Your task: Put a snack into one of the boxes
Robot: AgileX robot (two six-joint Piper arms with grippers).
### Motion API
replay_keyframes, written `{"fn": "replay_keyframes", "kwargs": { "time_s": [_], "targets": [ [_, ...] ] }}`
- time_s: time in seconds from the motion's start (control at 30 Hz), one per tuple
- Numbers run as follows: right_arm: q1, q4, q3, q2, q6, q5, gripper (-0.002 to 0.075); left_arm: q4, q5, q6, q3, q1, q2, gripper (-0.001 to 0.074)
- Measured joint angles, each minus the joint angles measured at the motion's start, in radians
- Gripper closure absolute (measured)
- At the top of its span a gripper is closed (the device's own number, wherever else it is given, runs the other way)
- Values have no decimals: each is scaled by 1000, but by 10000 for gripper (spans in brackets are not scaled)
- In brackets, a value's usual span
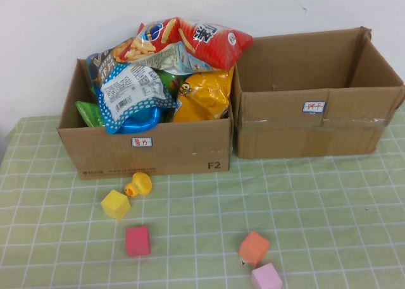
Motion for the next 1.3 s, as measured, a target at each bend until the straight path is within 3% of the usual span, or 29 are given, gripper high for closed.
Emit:
{"fn": "replay_keyframes", "kwargs": {
  "time_s": [0.47, 0.7, 0.93, 1.13, 1.3],
  "targets": [
    [-17, -5, 0, -15, -18, 0, 727, 0, 0, 0, 0, 0, 0, 736],
    [-167, -245, 0, -68, -105, 0, 728, 0, -1, -4, 0, 0, 0, 736],
    [-356, -348, 8, -80, -103, -4, 728, 0, -1, -4, 0, 0, 0, 736],
    [-493, -269, 18, -147, 73, -10, 728, 0, -1, -4, 0, 0, 0, 736],
    [-511, -153, 95, -227, 160, -85, 728, 0, -1, -4, 0, 0, 0, 736]
  ]
}}
